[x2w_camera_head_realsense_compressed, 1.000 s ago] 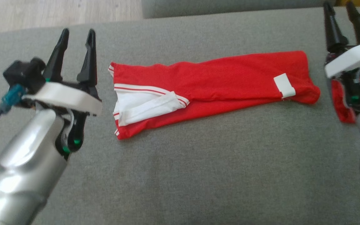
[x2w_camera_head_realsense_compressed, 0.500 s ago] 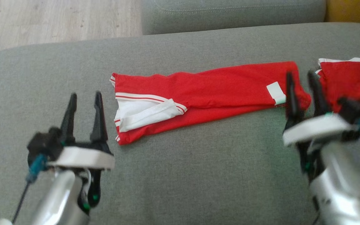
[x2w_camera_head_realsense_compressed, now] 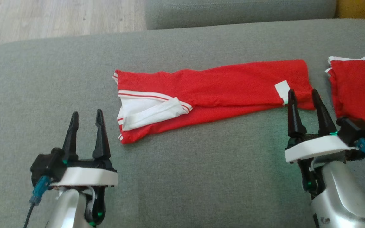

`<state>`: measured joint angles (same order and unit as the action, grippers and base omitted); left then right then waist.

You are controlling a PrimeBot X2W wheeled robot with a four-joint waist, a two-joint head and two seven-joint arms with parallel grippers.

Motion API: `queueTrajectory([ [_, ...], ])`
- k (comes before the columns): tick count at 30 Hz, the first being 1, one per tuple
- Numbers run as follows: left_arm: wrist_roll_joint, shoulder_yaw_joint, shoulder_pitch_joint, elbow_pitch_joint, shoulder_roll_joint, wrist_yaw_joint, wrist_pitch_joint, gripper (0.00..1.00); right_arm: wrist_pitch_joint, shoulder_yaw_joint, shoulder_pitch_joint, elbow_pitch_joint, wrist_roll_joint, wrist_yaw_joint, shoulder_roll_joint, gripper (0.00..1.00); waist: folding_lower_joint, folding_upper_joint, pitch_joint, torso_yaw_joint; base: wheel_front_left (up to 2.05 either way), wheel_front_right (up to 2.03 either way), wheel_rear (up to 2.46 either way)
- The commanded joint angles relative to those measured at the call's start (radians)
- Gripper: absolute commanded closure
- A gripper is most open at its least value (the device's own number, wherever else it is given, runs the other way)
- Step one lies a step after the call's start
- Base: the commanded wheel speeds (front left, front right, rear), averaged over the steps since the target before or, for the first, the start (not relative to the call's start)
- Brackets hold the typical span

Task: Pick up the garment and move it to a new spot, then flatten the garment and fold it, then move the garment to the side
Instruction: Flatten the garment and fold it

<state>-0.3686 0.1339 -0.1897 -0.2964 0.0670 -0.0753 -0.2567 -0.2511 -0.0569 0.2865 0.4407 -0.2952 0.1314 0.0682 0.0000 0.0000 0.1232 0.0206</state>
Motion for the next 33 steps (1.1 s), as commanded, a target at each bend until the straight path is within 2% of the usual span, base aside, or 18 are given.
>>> queueTrajectory([
  [1,0.014,-0.043,-0.055,0.023,0.002,-0.01,-0.005,0.0,-0.011,-0.006,0.037,-0.013,0.011,-0.001,-0.012,0.0,0.0,0.0,0.015,0.008,0.0,0.0,0.0],
  [6,0.038,-0.045,-0.08,0.014,-0.009,-0.029,-0.005,0.0,0.005,0.067,0.107,0.074,0.026,-0.001,-0.01,0.0,0.0,0.0,0.046,0.028,0.0,0.0,0.0],
  [13,0.053,-0.025,-0.115,0.002,-0.016,-0.045,-0.005,0.0,0.055,0.28,0.245,0.279,0.079,-0.001,0.003,0.0,0.0,0.0,0.104,0.072,0.0,0.0,0.0],
  [19,0.04,-0.003,-0.135,0.005,-0.016,-0.05,-0.005,0.0,0.06,0.41,0.334,0.441,0.153,-0.001,0.019,0.0,0.0,0.0,0.143,0.099,0.0,0.0,0.0],
  [24,0.039,0.003,-0.147,0.011,-0.017,-0.052,-0.005,0.0,0.063,0.487,0.392,0.555,0.222,-0.001,0.029,0.0,0.0,0.0,0.17,0.108,0.0,0.0,0.0],
  [29,0.041,0.007,-0.16,0.01,-0.017,-0.053,-0.005,0.0,0.067,0.498,0.441,0.644,0.258,-0.001,0.019,0.0,0.0,0.0,0.185,0.105,0.0,0.0,0.0],
  [30,0.041,0.007,-0.163,0.01,-0.017,-0.053,-0.005,0.0,0.066,0.495,0.448,0.657,0.26,-0.001,0.018,0.22,0.0,0.0,0.186,0.104,0.0,0.0,0.0],
  [31,0.041,0.006,-0.164,0.009,-0.017,-0.053,-0.005,0.0,0.062,0.493,0.455,0.668,0.261,-0.001,0.017,0.93,0.0,0.0,0.185,0.102,0.0,0.0,0.0],
  [32,0.041,0.005,-0.164,0.008,-0.017,-0.053,-0.005,0.0,0.057,0.488,0.46,0.678,0.263,-0.001,0.015,1.0,0.0,0.0,0.183,0.099,0.0,0.0,0.0],
  [33,0.042,0.003,-0.164,0.008,-0.017,-0.053,-0.005,0.0,0.053,0.484,0.463,0.688,0.264,-0.001,0.015,1.0,0.0,0.0,0.18,0.096,0.0,0.0,0.0],
])
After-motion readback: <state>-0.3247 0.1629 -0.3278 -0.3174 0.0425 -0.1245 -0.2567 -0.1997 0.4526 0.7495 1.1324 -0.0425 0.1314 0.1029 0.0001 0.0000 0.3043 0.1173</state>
